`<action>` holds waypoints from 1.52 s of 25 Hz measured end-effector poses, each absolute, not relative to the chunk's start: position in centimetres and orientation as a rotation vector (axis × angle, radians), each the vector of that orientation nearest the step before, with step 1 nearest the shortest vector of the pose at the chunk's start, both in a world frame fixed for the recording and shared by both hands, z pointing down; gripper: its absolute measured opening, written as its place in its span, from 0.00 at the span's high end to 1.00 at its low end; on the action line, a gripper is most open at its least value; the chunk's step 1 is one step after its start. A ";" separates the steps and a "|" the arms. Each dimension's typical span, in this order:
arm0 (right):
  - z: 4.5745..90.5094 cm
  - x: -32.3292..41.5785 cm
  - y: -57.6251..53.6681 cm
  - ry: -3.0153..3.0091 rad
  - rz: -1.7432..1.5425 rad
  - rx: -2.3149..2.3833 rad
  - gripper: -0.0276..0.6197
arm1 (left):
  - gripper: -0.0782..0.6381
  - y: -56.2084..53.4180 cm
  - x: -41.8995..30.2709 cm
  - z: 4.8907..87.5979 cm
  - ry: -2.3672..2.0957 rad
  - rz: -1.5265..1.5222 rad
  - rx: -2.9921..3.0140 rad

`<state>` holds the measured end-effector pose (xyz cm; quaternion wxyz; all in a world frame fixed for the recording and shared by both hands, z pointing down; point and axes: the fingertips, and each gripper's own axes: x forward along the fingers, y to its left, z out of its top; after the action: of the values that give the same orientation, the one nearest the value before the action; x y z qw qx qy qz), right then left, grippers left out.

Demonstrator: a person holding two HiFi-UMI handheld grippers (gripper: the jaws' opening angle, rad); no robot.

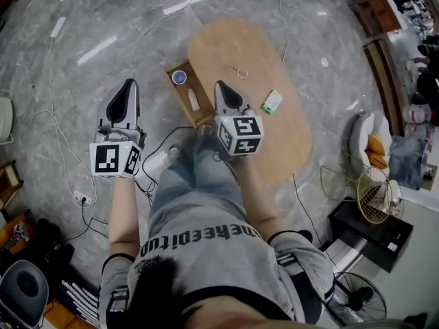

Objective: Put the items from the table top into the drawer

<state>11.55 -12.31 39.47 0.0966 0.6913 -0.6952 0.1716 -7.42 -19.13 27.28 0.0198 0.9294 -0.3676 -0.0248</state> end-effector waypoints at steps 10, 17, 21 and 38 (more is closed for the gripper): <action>33.2 11.1 -11.3 -2.080 0.310 2.117 0.95 | 0.87 -18.5 -7.6 24.8 -1.107 -0.189 2.944; 29.6 11.1 -11.1 -2.100 0.204 2.157 0.95 | 0.87 -18.6 -7.6 22.5 -1.112 -0.242 2.968; 27.6 11.1 -11.3 -2.112 0.141 2.177 0.95 | 0.87 -18.8 -7.8 21.1 -1.127 -0.261 2.978; 21.8 11.0 -11.5 -2.098 -0.092 2.206 0.95 | 0.87 -19.5 -8.3 17.1 -1.166 -0.331 2.992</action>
<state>10.99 -11.51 21.81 0.0477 0.7235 -0.6880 -0.0300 -8.29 -19.51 17.12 -0.0433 0.9260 -0.3608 -0.1026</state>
